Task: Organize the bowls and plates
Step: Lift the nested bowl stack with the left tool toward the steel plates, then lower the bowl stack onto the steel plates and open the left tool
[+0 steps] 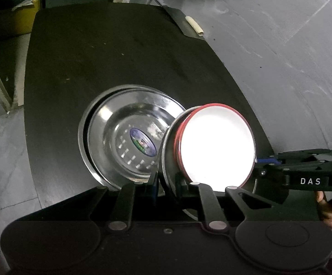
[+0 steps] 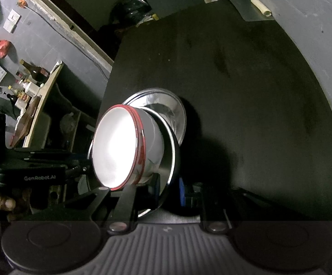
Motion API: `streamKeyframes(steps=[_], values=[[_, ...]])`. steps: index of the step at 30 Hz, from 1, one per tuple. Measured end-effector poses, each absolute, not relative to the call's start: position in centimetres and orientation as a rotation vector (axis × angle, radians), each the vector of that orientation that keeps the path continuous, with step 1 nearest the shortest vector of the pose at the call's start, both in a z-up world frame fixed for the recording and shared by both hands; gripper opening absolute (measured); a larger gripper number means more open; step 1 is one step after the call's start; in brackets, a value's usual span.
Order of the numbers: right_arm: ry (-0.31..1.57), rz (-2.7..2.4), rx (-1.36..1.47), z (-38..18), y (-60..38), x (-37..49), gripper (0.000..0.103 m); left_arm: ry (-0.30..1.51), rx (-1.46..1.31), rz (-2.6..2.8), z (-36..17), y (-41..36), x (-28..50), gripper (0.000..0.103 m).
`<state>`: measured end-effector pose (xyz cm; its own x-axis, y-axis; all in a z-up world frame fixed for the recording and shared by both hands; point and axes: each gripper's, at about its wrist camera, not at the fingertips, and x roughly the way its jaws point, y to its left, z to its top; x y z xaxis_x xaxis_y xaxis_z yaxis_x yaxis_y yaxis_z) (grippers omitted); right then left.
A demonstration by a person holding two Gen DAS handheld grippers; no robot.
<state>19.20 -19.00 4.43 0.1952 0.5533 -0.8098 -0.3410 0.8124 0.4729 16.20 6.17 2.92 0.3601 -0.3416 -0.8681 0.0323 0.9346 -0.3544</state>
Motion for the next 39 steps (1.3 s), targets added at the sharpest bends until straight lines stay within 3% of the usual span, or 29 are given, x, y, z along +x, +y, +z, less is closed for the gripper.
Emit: streamKeyframes(steps=[39], values=[[1.272, 0.696, 0.202, 0.9, -14.8, 24.1, 0.020, 1.224, -0.314, -0.091, 0.3, 10.4, 19.5, 0.012]])
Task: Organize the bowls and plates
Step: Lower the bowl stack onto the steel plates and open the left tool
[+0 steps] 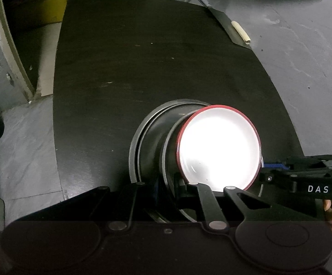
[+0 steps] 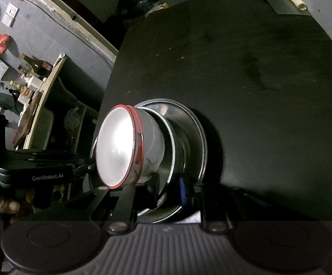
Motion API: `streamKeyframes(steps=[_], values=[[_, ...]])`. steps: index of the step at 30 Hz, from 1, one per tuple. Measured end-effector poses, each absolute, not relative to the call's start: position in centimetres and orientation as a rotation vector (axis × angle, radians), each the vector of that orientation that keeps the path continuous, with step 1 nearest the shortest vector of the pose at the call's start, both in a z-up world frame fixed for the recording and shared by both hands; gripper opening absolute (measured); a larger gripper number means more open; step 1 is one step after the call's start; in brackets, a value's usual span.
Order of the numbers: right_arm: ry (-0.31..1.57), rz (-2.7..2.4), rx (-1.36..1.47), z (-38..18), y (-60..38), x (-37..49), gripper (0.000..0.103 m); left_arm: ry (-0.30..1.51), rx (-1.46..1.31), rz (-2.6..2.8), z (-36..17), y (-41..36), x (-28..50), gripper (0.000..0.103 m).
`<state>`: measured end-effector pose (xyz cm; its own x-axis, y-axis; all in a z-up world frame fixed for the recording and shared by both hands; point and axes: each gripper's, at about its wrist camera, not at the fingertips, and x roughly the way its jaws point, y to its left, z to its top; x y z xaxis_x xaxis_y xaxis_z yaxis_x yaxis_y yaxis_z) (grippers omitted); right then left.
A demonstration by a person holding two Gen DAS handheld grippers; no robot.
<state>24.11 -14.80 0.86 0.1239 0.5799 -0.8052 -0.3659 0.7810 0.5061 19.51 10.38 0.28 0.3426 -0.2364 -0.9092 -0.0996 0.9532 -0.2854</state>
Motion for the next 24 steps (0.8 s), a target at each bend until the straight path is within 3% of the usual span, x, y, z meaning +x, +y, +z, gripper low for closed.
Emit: streamKeyframes(steps=[24], values=[[1.232, 0.653, 0.183, 1.1, -14.1, 23.2, 0.023, 1.194, -0.309, -0.041, 0.6, 10.2, 19.0, 0.012]])
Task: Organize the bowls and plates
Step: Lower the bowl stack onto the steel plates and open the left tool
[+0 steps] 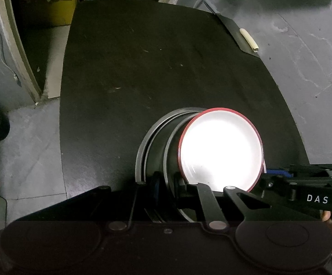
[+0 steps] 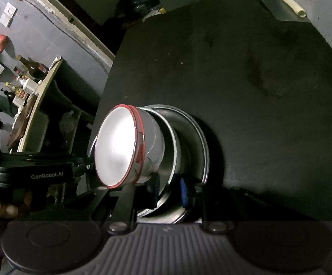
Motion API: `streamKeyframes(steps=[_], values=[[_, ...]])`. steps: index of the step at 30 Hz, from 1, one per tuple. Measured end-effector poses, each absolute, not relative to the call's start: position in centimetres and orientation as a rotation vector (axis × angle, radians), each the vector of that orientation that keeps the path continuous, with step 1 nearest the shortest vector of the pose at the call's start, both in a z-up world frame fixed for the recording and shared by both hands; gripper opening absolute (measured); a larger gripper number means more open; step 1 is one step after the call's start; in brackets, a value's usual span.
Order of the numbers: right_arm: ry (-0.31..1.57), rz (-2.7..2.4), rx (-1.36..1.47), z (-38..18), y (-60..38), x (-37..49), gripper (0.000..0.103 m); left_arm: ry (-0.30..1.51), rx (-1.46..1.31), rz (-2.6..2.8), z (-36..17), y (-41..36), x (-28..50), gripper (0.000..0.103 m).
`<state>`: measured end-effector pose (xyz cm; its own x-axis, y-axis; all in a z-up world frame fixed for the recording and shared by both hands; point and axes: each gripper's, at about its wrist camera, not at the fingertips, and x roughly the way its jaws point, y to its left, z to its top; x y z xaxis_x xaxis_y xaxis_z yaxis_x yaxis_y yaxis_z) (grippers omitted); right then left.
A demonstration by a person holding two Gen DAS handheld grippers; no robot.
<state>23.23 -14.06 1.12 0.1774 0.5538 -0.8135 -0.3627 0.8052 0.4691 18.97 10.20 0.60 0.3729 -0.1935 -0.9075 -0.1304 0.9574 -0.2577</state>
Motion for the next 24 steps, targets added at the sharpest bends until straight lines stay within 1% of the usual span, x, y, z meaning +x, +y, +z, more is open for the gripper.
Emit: streamKeyframes(steps=[8, 12, 17, 18, 19, 20, 21, 22, 23, 24], values=[[1.188, 0.603, 0.166, 1.6, -13.8, 22.5, 0.028, 1.180, -0.287, -0.011, 0.9, 9.5, 18.6, 0.015], [1.161, 0.579, 0.150, 1.8, -13.9, 21.9, 0.031, 1.171, -0.275, 0.008, 1.2, 9.1, 18.4, 0.022], [1.147, 0.578, 0.146, 2.1, -14.1, 21.7, 0.033, 1.159, -0.265, 0.027, 1.4, 8.8, 18.0, 0.025], [1.143, 0.576, 0.145, 2.1, -14.2, 21.7, 0.033, 1.155, -0.263, 0.032, 1.5, 8.8, 17.9, 0.027], [1.138, 0.574, 0.144, 2.1, -14.2, 21.5, 0.034, 1.153, -0.253, 0.046, 1.6, 8.7, 17.8, 0.036], [1.133, 0.571, 0.144, 2.2, -14.3, 21.4, 0.036, 1.154, -0.236, 0.071, 1.7, 8.6, 17.7, 0.042], [1.129, 0.567, 0.139, 2.3, -14.4, 21.4, 0.039, 1.151, -0.224, 0.087, 1.7, 8.5, 17.5, 0.050], [1.125, 0.558, 0.127, 2.4, -14.5, 21.2, 0.050, 1.144, -0.224, 0.095, 1.8, 8.5, 17.2, 0.051], [1.119, 0.557, 0.122, 2.4, -14.6, 21.1, 0.052, 1.140, -0.233, 0.101, 1.9, 8.6, 17.0, 0.051], [1.117, 0.563, 0.132, 2.4, -14.8, 21.1, 0.052, 1.136, -0.243, 0.107, 2.0, 8.7, 16.8, 0.053]])
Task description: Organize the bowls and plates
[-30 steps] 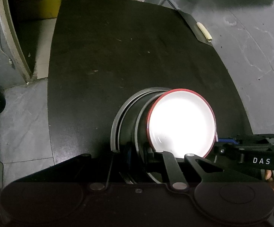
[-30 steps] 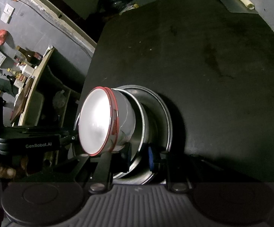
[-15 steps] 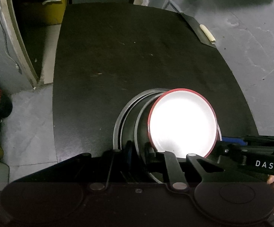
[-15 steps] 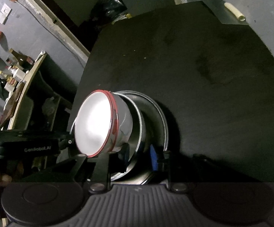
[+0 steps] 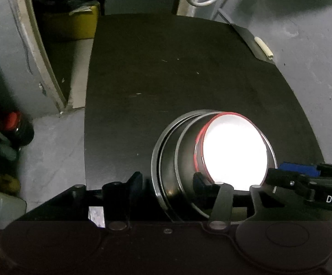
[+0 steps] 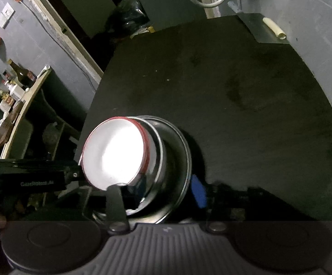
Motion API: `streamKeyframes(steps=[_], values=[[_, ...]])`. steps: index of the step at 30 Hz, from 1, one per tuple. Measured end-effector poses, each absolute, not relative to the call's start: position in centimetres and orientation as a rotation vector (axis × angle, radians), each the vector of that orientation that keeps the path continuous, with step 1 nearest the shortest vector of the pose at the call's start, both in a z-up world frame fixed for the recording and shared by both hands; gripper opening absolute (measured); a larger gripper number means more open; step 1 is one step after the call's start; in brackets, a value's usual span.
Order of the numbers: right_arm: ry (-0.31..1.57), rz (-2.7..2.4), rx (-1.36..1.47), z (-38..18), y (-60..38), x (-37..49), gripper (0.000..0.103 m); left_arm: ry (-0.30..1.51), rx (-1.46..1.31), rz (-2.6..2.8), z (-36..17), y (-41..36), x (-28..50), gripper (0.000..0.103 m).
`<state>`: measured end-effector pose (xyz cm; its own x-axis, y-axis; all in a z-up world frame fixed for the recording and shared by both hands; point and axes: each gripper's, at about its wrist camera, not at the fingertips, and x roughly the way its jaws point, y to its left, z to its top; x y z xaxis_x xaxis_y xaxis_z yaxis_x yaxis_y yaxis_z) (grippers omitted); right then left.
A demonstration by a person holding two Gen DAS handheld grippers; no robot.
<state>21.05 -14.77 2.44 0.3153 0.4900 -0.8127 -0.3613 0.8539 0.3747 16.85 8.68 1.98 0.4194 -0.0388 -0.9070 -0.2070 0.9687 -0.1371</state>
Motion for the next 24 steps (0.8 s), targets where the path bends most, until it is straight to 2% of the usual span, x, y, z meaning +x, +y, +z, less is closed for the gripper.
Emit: streamKeyframes(steps=[5, 9, 10, 16, 18, 20, 24], values=[[1.097, 0.583, 0.132, 2.7, -15.2, 20.8, 0.055, 1.119, -0.233, 0.159, 2.5, 8.2, 16.1, 0.063], [1.075, 0.601, 0.122, 3.1, -15.4, 20.7, 0.058, 1.095, -0.217, 0.206, 3.3, 7.8, 15.5, 0.078], [1.069, 0.603, 0.119, 3.2, -15.5, 20.6, 0.060, 1.087, -0.213, 0.221, 3.5, 7.7, 15.2, 0.083], [1.016, 0.605, 0.110, 4.2, -16.1, 19.6, 0.074, 1.051, -0.222, 0.279, 4.6, 7.4, 13.7, 0.100], [0.996, 0.603, 0.108, 4.6, -16.4, 19.2, 0.084, 1.035, -0.225, 0.281, 5.0, 7.4, 13.1, 0.102], [0.972, 0.594, 0.116, 5.0, -16.7, 18.8, 0.100, 1.008, -0.236, 0.267, 5.4, 7.4, 12.3, 0.102], [0.932, 0.584, 0.125, 6.0, -17.1, 17.6, 0.103, 0.963, -0.260, 0.261, 6.2, 7.6, 10.6, 0.102]])
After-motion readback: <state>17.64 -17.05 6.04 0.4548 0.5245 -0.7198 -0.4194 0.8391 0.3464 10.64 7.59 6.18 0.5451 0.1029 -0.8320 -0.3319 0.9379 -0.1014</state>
